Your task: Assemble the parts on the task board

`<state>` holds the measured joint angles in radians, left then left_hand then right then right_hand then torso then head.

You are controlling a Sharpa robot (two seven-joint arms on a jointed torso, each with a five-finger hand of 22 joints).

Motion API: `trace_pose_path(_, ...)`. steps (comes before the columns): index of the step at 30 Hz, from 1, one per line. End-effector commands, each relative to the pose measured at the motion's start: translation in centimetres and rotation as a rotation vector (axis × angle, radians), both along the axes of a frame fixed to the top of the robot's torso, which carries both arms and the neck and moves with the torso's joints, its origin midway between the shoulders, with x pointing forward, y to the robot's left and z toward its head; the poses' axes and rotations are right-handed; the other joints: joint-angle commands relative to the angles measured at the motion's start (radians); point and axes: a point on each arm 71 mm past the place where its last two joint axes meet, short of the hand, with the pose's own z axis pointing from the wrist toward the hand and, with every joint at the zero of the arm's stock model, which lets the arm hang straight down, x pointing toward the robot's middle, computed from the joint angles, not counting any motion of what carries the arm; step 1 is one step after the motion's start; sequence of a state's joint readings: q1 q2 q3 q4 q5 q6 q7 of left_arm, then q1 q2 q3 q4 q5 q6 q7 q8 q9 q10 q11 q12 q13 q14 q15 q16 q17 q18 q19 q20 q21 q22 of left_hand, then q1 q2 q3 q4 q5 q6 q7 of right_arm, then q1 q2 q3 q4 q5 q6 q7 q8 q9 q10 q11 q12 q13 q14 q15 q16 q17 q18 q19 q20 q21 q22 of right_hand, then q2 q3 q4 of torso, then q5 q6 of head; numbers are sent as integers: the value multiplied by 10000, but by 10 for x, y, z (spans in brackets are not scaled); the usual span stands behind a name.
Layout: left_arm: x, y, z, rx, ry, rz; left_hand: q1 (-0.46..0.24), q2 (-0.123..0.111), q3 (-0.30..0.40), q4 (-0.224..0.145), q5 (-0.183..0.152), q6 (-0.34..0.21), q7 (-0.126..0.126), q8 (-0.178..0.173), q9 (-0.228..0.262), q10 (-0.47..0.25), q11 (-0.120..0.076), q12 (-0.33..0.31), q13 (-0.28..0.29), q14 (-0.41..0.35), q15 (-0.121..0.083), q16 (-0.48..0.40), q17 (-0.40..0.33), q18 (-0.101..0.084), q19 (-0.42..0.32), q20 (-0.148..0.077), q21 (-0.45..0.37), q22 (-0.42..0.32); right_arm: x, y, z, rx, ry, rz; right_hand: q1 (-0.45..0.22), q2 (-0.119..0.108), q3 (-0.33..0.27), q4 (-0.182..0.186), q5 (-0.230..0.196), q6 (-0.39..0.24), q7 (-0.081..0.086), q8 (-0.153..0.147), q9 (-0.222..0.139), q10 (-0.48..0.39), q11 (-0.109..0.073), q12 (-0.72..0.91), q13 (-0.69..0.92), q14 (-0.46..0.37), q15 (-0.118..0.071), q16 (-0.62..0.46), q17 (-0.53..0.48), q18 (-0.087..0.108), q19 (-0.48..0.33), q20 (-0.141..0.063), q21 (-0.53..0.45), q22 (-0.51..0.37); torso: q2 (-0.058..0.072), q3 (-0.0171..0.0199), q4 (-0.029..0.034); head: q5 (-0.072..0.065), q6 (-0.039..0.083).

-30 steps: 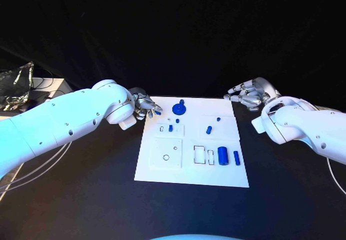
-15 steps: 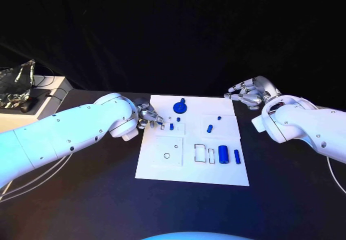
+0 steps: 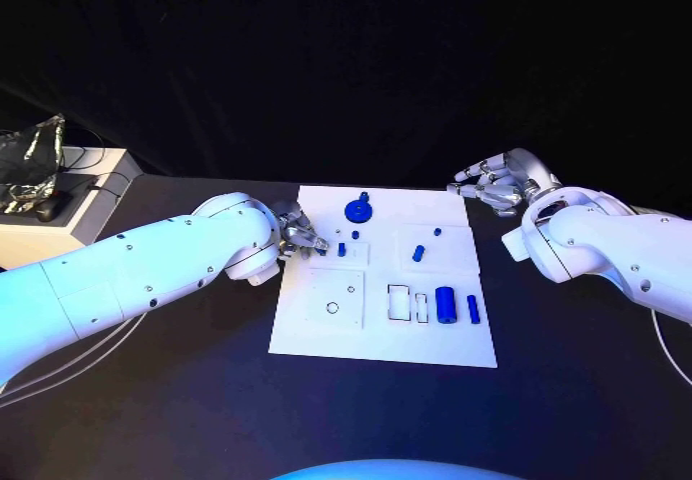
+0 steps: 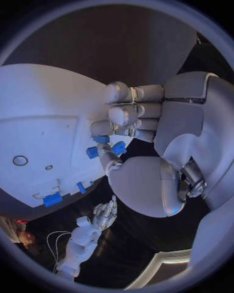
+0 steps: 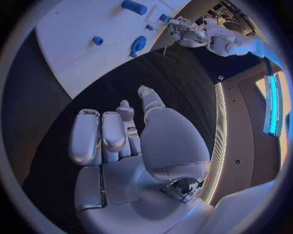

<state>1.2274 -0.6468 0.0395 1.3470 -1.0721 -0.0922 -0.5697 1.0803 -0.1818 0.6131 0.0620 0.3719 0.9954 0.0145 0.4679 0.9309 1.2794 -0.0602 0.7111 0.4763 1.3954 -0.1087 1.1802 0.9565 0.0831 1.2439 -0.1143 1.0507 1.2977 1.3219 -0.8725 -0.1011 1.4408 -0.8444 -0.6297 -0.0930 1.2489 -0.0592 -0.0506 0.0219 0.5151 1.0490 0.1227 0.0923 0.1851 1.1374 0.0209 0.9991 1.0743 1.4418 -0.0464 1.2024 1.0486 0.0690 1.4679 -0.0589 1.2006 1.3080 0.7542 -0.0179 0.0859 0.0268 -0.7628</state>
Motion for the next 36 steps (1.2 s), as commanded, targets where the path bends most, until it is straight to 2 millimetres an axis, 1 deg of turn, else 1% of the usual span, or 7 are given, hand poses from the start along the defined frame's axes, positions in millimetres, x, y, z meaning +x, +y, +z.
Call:
trace_pose_path(1, 0, -4, 0, 121, -121, -180, 121, 20, 1209, -1123, 19, 35, -40, 51, -4, 15, -34, 40, 11, 98, 6, -17, 10, -131, 64, 7, 54, 12, -1, 2, 0, -41, -40, 191, -10, 93, -4, -40, 41, 14, 34, -31, -15, -76, 16, -63, -12, 4, -35, -47, -10, 67, 307, -45, -54, 1634, 28, -14, -26, -7, -29)
trace_pose_path(5, 1, -5, -1, 210, -149, -247, 148, 6, 1212, -1104, 21, 34, -36, 54, -4, 13, -32, 44, 10, 98, 5, -16, 17, -131, 64, 7, 52, 16, -1, 2, 0, -42, -34, 187, -10, 93, -4, -40, 41, 14, 34, -31, -15, -76, 16, -63, -12, 4, -35, -47, -10, 67, 307, -45, -54, 1634, 20, -24, -29, -5, -61)
trace_pose_path(13, 1, -8, -2, 477, -196, -466, 179, -5, 1204, -1080, 11, 30, -33, 52, -8, 1, -29, 50, 14, 100, 6, -15, 25, -130, 68, 9, 55, 23, -1, 1, 0, -49, -22, 171, -10, 93, -4, -40, 41, 14, 34, -31, -15, -76, 16, -63, -12, 4, -35, -47, -10, 67, 307, -45, -54, 1634, 5, -27, -2, -38, -117)
trace_pose_path(22, 1, -9, -3, 817, -136, -625, 263, -32, 1193, -1041, 5, 22, -21, 45, -18, -16, -25, 60, 29, 103, 10, -4, 47, -127, 68, 11, 56, 36, -1, 1, 0, -52, -16, 178, -10, 93, -4, -40, 41, 14, 34, -31, -15, -76, 16, -63, -12, 4, -35, -47, -10, 67, 307, -45, -54, 1634, 15, -16, -19, -34, -105)
trace_pose_path(25, 1, -8, -3, 925, -94, -674, 353, -71, 1163, -976, 0, 44, -9, 24, -51, -21, -16, 57, 33, 97, 26, 2, 62, -129, 62, 13, 58, 52, -1, 1, 0, -53, -13, 177, -10, 93, -4, -40, 41, 14, 34, -31, -15, -76, 16, -63, -12, 4, -35, -47, -10, 67, 307, -45, -54, 1634, 10, -17, -25, -29, -127)
trace_pose_path(30, 1, -7, -4, 1089, -52, -718, 376, -82, 1170, -976, 9, 40, -10, 23, -51, -20, -20, 57, 35, 102, 15, 0, 60, -128, 65, 12, 56, 54, -1, 0, 0, -56, -13, 168, -10, 93, -4, -40, 41, 14, 34, -31, -15, -76, 16, -63, -12, 4, -35, -47, -10, 67, 307, -45, -54, 1634, 10, -25, -8, -37, -165)
trace_pose_path(36, 1, -4, -4, 1196, -25, -681, 385, -85, 1171, -975, 9, 42, -9, 23, -52, -20, -20, 58, 36, 103, 15, 2, 64, -129, 67, 11, 59, 56, -1, 0, 0, -56, -23, 161, -10, 93, -4, -40, 41, 14, 34, -31, -15, -76, 16, -63, -12, 4, -35, -47, -10, 67, 307, -45, -54, 1634, 4, -17, -11, -19, -180)
